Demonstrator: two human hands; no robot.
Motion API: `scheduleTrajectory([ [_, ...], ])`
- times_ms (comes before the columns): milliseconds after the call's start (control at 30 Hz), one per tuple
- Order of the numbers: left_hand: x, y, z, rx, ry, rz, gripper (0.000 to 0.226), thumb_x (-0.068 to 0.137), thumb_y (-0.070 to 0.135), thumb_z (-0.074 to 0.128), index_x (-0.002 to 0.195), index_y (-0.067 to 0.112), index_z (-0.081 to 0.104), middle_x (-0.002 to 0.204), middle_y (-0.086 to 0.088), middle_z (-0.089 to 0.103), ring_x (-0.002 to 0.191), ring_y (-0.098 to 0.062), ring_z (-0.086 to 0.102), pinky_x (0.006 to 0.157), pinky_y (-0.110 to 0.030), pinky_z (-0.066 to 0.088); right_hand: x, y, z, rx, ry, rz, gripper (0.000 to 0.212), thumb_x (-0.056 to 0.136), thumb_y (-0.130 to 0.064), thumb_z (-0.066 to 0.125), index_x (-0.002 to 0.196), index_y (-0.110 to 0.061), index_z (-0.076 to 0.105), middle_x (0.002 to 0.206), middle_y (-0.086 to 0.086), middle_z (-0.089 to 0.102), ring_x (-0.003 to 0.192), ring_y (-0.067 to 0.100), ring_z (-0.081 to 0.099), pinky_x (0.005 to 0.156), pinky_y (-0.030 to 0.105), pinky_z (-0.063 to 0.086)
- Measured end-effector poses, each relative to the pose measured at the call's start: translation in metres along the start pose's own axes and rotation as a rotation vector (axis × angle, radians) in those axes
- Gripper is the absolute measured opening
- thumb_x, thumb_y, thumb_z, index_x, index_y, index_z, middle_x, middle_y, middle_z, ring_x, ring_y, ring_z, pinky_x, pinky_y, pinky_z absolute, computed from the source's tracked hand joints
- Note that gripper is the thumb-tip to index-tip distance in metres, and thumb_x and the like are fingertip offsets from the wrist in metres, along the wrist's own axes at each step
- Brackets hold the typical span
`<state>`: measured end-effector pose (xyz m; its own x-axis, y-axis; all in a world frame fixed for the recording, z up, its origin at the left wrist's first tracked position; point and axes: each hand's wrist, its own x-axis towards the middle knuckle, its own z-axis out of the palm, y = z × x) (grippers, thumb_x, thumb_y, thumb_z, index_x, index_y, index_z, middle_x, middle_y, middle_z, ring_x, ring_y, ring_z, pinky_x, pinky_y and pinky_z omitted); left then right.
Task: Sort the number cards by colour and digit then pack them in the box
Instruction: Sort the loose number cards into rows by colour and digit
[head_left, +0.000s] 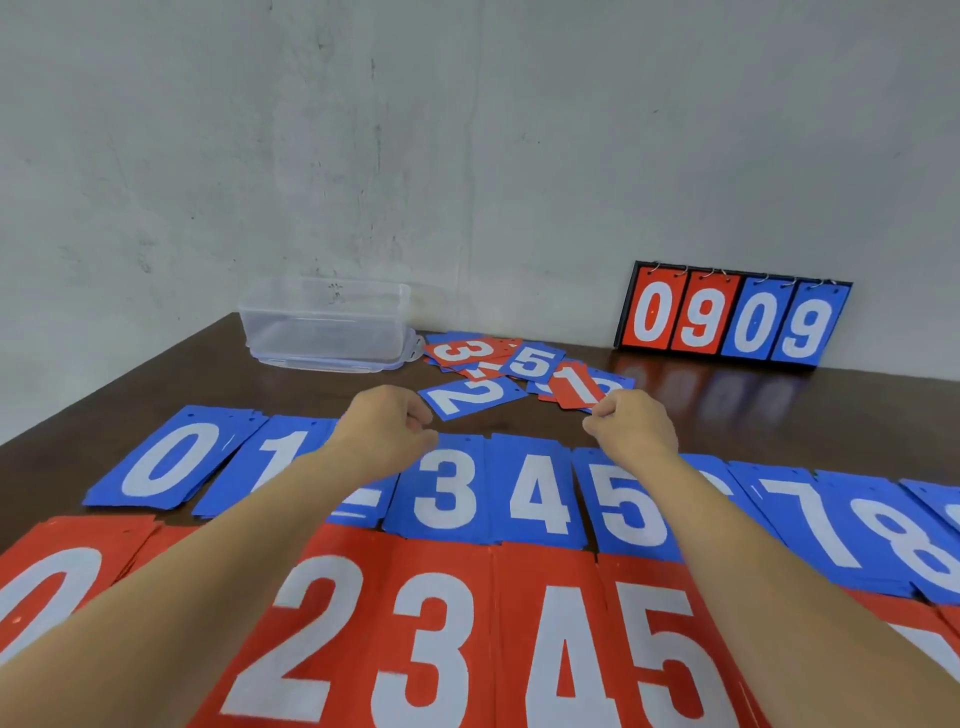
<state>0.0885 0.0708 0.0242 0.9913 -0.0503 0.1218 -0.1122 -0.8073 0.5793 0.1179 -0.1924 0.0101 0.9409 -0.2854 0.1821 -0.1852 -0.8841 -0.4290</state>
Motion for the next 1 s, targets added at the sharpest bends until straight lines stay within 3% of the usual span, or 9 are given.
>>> scheduleTrajectory([
  [100, 0.035, -0.003, 0.000, -0.010, -0.010, -0.016, 0.026, 0.086, 0.021, 0.069, 0.111, 0.012, 0.068, 0.094, 0.002, 0.067, 0.091, -0.014, 0.064, 0.084, -0.029, 0.054, 0.029, 0.005, 0.010, -0.001, -0.001, 0.036, 0.017, 0.092, -0.022, 0.060, 0.090, -0.010, 0.073, 0.093, 0.008, 0.071, 0.084, 0.021, 0.063, 0.070, 0.035, 0.055],
  [233, 0.077, -0.010, 0.009, -0.021, -0.023, -0.032, 0.038, 0.086, 0.026, 0.070, 0.121, 0.011, 0.063, 0.107, -0.004, 0.068, 0.096, -0.018, 0.064, 0.089, -0.033, 0.054, 0.057, 0.007, 0.021, 0.014, -0.006, 0.068, 0.027, 0.092, -0.024, 0.059, 0.119, -0.018, 0.065, 0.118, 0.004, 0.064, 0.105, 0.020, 0.059, 0.073, 0.028, 0.047],
  [367, 0.104, -0.016, 0.025, -0.005, -0.069, -0.051, 0.059, 0.083, 0.039, 0.072, 0.133, 0.013, 0.053, 0.126, -0.004, 0.063, 0.110, -0.018, 0.060, 0.099, -0.036, 0.050, 0.079, 0.003, 0.031, 0.063, -0.022, 0.050, 0.039, 0.093, -0.025, 0.059, 0.131, -0.017, 0.056, 0.128, 0.003, 0.061, 0.112, 0.018, 0.057, 0.085, 0.031, 0.049],
  [567, 0.130, -0.016, 0.047, 0.231, -0.118, -0.051, 0.082, 0.075, 0.071, 0.061, 0.136, 0.018, 0.048, 0.132, -0.003, 0.055, 0.120, -0.024, 0.051, 0.100, -0.040, 0.044, 0.122, -0.019, 0.050, 0.079, -0.069, -0.088, 0.053, 0.092, -0.035, 0.061, 0.138, -0.013, 0.048, 0.141, 0.006, 0.048, 0.127, 0.021, 0.045, 0.094, 0.031, 0.041],
  [700, 0.140, -0.014, 0.056, 0.434, -0.198, -0.039, 0.090, 0.075, 0.080, 0.049, 0.147, 0.026, 0.034, 0.146, -0.001, 0.035, 0.135, -0.024, 0.032, 0.110, -0.041, 0.029, 0.146, -0.025, 0.069, 0.040, -0.126, -0.135, 0.076, 0.090, -0.049, 0.060, 0.149, -0.013, 0.029, 0.151, 0.006, 0.035, 0.139, 0.024, 0.032, 0.108, 0.041, 0.035],
  [833, 0.146, -0.011, 0.057, 0.522, -0.194, 0.021, 0.083, 0.081, 0.076, 0.044, 0.148, 0.029, 0.032, 0.145, 0.001, 0.035, 0.135, -0.021, 0.031, 0.111, -0.039, 0.025, 0.163, -0.023, 0.084, -0.128, -0.217, -0.166, 0.090, 0.086, -0.066, 0.050, 0.153, -0.016, 0.017, 0.157, 0.006, 0.025, 0.145, 0.024, 0.020, 0.115, 0.044, 0.020],
  [1000, 0.148, -0.012, 0.056, 0.523, -0.124, 0.080, 0.070, 0.085, 0.070, 0.048, 0.144, 0.032, 0.040, 0.140, 0.003, 0.044, 0.131, -0.018, 0.037, 0.110, -0.038, 0.025, 0.162, -0.030, 0.080, -0.312, -0.122, -0.202, 0.076, 0.088, -0.065, 0.047, 0.148, -0.021, 0.032, 0.141, 0.007, 0.046, 0.131, 0.025, 0.036, 0.106, 0.039, 0.027],
])
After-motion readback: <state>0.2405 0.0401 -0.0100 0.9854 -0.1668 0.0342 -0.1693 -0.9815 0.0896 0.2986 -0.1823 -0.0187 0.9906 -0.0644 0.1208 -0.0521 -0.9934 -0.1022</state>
